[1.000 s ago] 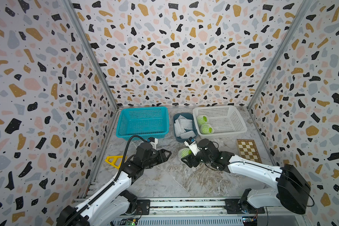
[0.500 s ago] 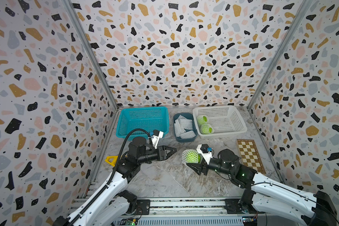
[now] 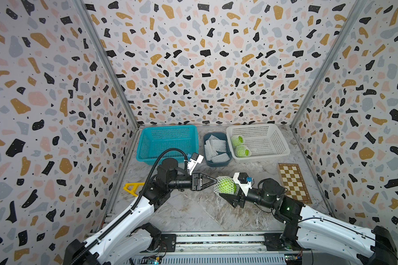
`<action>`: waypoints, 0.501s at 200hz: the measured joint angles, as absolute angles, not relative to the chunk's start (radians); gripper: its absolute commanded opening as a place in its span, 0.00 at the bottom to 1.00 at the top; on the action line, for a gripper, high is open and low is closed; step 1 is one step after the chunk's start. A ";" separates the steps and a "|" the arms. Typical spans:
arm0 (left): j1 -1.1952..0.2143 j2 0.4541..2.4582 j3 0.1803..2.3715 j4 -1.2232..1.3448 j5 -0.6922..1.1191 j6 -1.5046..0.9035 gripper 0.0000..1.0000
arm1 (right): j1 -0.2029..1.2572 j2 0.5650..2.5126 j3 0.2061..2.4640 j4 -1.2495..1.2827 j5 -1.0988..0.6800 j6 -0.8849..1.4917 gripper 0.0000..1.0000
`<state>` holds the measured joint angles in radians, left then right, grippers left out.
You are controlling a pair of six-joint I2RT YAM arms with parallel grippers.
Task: Sleeve custard apples in foam nets
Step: Adjust the foam net on the custard apple.
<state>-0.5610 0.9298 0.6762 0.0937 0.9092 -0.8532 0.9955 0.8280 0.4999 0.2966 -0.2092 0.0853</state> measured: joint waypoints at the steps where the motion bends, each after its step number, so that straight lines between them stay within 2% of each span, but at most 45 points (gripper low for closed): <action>1: -0.561 0.930 0.676 0.094 0.909 -0.853 0.46 | 0.995 0.828 0.500 0.297 -0.209 0.085 0.76; 47: -0.580 0.939 0.676 0.138 0.908 -0.879 0.28 | 0.995 0.828 0.500 0.305 -0.210 0.085 0.76; 69: -0.581 0.943 0.676 0.144 0.908 -0.887 0.24 | 0.995 0.827 0.499 0.307 -0.210 0.085 0.76; 100: -0.585 0.944 0.676 0.167 0.907 -0.905 0.24 | 0.995 0.826 0.499 0.307 -0.213 0.085 0.76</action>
<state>-0.5846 0.9436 0.6758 0.1669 0.9073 -0.9051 0.9955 0.8261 0.4988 0.3073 -0.2127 0.0849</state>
